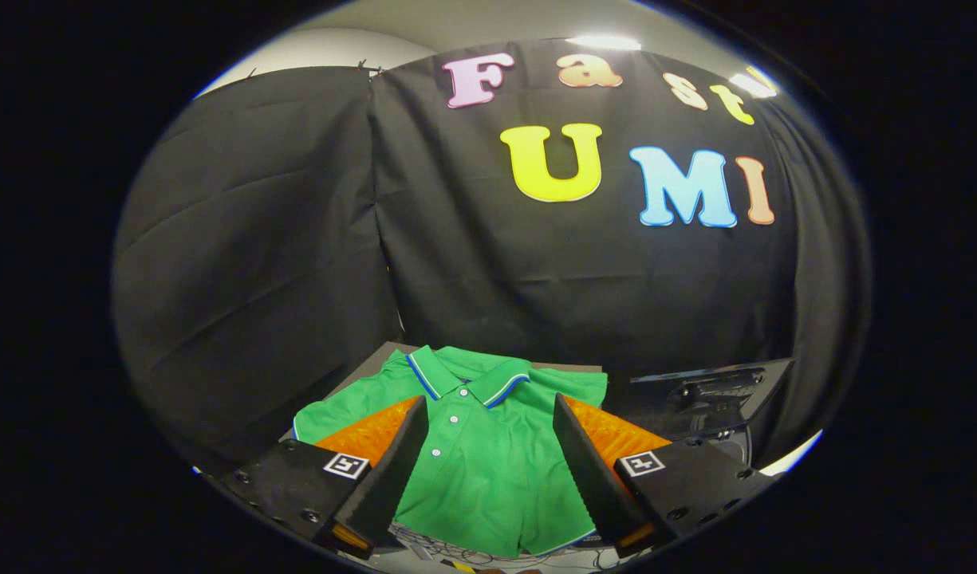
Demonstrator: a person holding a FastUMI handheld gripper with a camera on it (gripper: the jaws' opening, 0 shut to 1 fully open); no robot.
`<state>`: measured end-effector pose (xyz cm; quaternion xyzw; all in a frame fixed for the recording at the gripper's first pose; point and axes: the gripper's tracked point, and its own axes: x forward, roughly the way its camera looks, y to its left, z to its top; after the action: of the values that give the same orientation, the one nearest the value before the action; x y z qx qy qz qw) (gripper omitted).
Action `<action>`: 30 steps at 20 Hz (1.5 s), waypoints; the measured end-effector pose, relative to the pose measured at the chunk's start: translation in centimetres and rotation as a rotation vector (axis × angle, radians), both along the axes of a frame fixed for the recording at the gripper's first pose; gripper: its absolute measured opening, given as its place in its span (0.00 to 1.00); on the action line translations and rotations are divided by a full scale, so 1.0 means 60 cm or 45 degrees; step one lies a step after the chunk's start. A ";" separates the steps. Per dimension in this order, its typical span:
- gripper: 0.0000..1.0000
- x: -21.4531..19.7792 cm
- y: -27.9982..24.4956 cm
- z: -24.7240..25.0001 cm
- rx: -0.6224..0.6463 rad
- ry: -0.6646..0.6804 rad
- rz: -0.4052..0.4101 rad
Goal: Put the clothes into the washing machine and then close the washing machine lid.
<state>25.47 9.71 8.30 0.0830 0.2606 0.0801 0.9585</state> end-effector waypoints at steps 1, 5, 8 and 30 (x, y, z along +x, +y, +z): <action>0.98 0.010 0.012 -0.007 0.008 0.052 0.006; 0.98 0.040 0.061 -0.043 -0.009 0.229 0.038; 0.98 0.054 0.095 -0.074 -0.071 0.337 0.074; 0.49 0.042 0.134 -0.176 -0.231 0.494 0.159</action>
<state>27.98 17.73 -2.26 -0.0059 0.4510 0.0981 0.8871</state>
